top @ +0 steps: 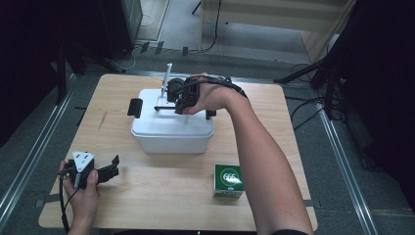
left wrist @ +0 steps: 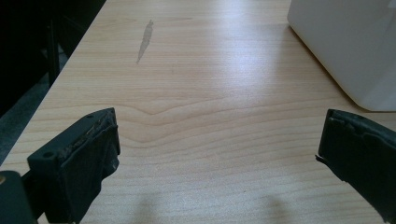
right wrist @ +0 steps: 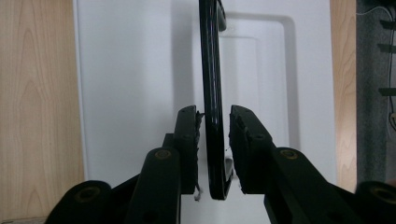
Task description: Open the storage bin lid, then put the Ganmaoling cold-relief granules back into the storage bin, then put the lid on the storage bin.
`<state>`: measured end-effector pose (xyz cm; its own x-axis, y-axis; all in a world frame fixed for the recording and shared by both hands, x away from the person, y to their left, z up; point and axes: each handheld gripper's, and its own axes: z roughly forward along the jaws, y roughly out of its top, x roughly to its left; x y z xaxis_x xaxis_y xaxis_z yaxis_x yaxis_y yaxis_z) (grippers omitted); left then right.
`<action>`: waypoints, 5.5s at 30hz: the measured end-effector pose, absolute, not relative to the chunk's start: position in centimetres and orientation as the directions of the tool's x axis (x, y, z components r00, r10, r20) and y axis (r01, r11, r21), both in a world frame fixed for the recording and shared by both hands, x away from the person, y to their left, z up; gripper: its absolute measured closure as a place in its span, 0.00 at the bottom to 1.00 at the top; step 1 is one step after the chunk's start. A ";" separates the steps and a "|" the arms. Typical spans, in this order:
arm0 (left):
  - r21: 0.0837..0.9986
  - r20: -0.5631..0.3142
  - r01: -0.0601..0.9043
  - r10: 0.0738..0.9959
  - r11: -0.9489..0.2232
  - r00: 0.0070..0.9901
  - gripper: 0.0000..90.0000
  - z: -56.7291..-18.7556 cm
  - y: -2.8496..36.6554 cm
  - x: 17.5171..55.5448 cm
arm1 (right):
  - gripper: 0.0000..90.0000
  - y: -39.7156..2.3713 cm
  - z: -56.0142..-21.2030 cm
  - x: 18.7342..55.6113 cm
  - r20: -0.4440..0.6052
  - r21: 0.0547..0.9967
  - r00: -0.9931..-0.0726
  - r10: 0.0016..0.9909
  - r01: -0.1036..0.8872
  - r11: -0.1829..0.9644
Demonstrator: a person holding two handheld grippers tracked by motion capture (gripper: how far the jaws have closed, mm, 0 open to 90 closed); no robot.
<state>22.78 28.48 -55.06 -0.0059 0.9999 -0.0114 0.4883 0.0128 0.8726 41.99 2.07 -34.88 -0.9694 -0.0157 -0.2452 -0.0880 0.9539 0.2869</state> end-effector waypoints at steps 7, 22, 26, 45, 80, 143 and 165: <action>0.872 -0.019 0.488 1.000 0.022 -0.011 0.00 -55.0 28.6 22.8 | 0.94 2.8 -34.7 41.8 -0.283 0.245 -0.959 -0.018 -0.091 0.965; 0.871 -0.024 0.490 1.000 0.028 -0.014 0.00 -55.0 28.6 22.8 | 0.95 2.9 -33.1 42.4 -0.292 0.258 -0.955 -0.041 -0.120 0.959; 0.872 -0.024 0.489 1.000 0.028 -0.014 0.00 -55.1 28.6 22.8 | 0.95 2.4 -32.2 42.2 -0.296 0.268 -0.955 -0.025 -0.108 0.957; 0.871 -0.021 0.491 1.000 0.024 -0.012 0.00 -55.0 28.6 22.8 | 0.95 -1.6 -30.0 42.0 -0.333 0.275 -0.943 -0.006 -0.104 0.956; 0.871 -0.013 0.490 1.000 0.018 -0.015 0.00 -55.0 28.5 22.7 | 0.95 -13.4 -29.0 41.6 -0.341 0.298 -0.931 0.131 0.025 0.954; 0.879 -0.024 0.476 1.000 0.030 -0.018 0.00 -55.1 28.6 22.6 | 0.95 -25.8 -38.8 41.0 -0.325 0.334 -0.893 0.311 0.199 0.921; 0.878 -0.031 0.477 0.999 0.036 -0.019 0.00 -55.1 28.7 22.6 | 0.95 -25.6 -44.6 41.7 -0.332 0.299 -0.882 0.335 0.239 0.924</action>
<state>22.58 28.70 -55.05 -0.0195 0.9993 -0.0306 0.4767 0.0362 0.8783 41.70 -25.58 -44.63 -0.8817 0.3352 -0.3319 0.2385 0.9238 0.2994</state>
